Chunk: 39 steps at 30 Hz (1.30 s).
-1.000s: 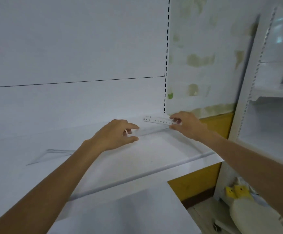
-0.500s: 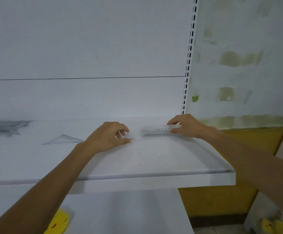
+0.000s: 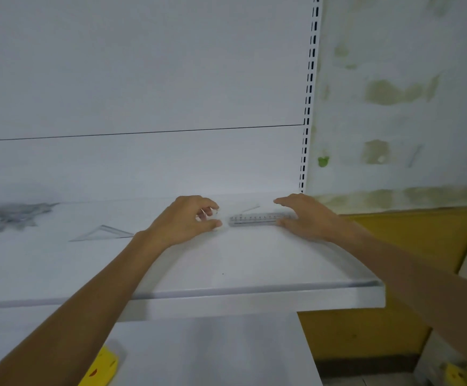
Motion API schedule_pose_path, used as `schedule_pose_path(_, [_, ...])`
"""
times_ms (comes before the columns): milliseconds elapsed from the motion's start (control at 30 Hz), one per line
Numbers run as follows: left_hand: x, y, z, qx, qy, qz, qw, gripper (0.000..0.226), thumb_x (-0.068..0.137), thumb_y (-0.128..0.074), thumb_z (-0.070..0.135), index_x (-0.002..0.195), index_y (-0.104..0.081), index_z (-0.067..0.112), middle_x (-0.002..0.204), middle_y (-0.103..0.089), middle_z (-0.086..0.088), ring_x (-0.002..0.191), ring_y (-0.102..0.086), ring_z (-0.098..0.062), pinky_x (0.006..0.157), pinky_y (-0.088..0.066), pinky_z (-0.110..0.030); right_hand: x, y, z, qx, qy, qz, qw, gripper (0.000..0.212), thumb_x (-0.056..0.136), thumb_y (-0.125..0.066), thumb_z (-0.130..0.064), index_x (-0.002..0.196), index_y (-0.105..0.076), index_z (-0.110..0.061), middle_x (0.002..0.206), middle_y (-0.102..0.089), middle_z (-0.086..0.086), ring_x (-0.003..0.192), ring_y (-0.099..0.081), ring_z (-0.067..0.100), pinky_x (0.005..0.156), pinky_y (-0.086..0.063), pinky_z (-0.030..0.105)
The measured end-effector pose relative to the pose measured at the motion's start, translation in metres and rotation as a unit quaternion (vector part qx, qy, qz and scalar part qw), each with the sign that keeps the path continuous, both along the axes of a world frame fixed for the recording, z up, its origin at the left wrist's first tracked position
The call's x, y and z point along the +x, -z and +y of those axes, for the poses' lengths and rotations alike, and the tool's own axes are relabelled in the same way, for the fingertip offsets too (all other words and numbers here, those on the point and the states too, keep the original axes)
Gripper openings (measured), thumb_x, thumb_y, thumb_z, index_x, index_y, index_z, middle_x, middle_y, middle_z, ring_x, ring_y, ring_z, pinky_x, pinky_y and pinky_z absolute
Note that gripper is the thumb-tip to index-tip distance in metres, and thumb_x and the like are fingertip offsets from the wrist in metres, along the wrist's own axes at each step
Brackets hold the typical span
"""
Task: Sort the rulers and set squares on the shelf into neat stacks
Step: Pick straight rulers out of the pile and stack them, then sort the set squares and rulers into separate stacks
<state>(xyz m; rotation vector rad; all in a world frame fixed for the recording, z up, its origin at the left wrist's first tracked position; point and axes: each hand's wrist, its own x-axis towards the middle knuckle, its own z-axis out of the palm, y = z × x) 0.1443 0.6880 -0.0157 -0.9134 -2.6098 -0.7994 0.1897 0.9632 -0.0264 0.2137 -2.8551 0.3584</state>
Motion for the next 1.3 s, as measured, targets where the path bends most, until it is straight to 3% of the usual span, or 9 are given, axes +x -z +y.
schedule_pose_path(133, [-0.011, -0.004, 0.020, 0.038, -0.013, 0.013, 0.999, 0.039, 0.075, -0.073, 0.036, 0.110, -0.065, 0.022, 0.088, -0.060, 0.015, 0.081, -0.058, -0.001, 0.078, -0.048, -0.026, 0.036, 0.008, -0.002, -0.032, 0.027, 0.072, 0.996, 0.036, 0.090, -0.053, -0.028, 0.125, -0.053, -0.021, 0.119, -0.056, 0.000, 0.112, -0.049, 0.017, 0.093, -0.037, 0.028])
schedule_pose_path(200, [-0.015, -0.005, 0.037, 0.056, -0.014, 0.012, 0.998, 0.034, 0.075, -0.073, 0.036, 0.106, -0.066, 0.022, 0.089, -0.060, 0.014, 0.082, -0.059, -0.004, 0.080, -0.049, -0.028, 0.053, 0.015, -0.007, -0.034, 0.036, 0.064, 0.997, 0.027, 0.091, -0.049, -0.028, 0.115, -0.060, -0.022, 0.112, -0.058, -0.003, 0.106, -0.052, 0.015, 0.086, -0.039, 0.025])
schedule_pose_path(467, [-0.021, 0.003, 0.095, 0.031, 0.026, -0.016, 0.999, 0.037, 0.078, -0.071, 0.034, 0.110, -0.064, 0.018, 0.102, -0.062, 0.003, 0.089, -0.057, -0.008, 0.087, -0.046, -0.029, 0.066, 0.023, -0.016, -0.020, 0.042, 0.054, 0.997, 0.029, 0.094, -0.040, -0.026, 0.117, -0.057, -0.019, 0.123, -0.052, 0.000, 0.112, -0.045, 0.017, 0.091, -0.038, 0.024])
schedule_pose_path(667, [-0.023, 0.000, 0.118, 0.024, 0.057, -0.025, 0.998, 0.044, 0.076, -0.073, 0.035, 0.115, -0.064, 0.019, 0.094, -0.056, 0.008, 0.088, -0.052, -0.005, 0.084, -0.041, -0.023, 0.066, 0.023, -0.017, -0.019, 0.040, 0.050, 0.998, 0.030, 0.095, -0.037, -0.025, 0.116, -0.056, -0.017, 0.121, -0.053, 0.001, 0.108, -0.045, 0.016, 0.093, -0.040, 0.026])
schedule_pose_path(900, [-0.024, 0.005, 0.136, -0.034, 0.072, -0.045, 0.996, 0.044, 0.077, -0.071, 0.038, 0.117, -0.063, 0.021, 0.112, -0.060, 0.003, 0.103, -0.055, -0.011, 0.083, -0.039, -0.024, 0.066, 0.020, -0.019, -0.034, 0.041, 0.049, 0.997, 0.030, 0.094, -0.038, -0.025, 0.116, -0.057, -0.017, 0.120, -0.053, 0.001, 0.108, -0.045, 0.017, 0.093, -0.039, 0.028])
schedule_pose_path(1133, [-0.026, 0.007, 0.145, -0.048, 0.078, -0.072, 0.993, 0.037, 0.080, -0.068, 0.037, 0.113, -0.065, 0.021, 0.111, -0.061, 0.004, 0.098, -0.056, -0.011, 0.090, -0.046, -0.032, 0.066, 0.020, -0.018, -0.037, 0.040, 0.041, 0.998, 0.030, 0.094, -0.040, -0.028, 0.117, -0.055, -0.018, 0.124, -0.051, 0.000, 0.112, -0.043, 0.018, 0.096, -0.037, 0.028])
schedule_pose_path(1300, [-0.024, 0.012, 0.148, -0.054, 0.064, -0.057, 0.995, 0.028, 0.080, -0.062, 0.035, 0.106, -0.067, 0.027, 0.099, -0.057, 0.011, 0.090, -0.054, -0.008, 0.083, -0.045, -0.028, 0.067, 0.018, -0.017, -0.044, 0.037, 0.039, 0.998, 0.030, 0.093, -0.041, -0.027, 0.117, -0.056, -0.016, 0.123, -0.052, 0.002, 0.111, -0.044, 0.018, 0.096, -0.038, 0.030])
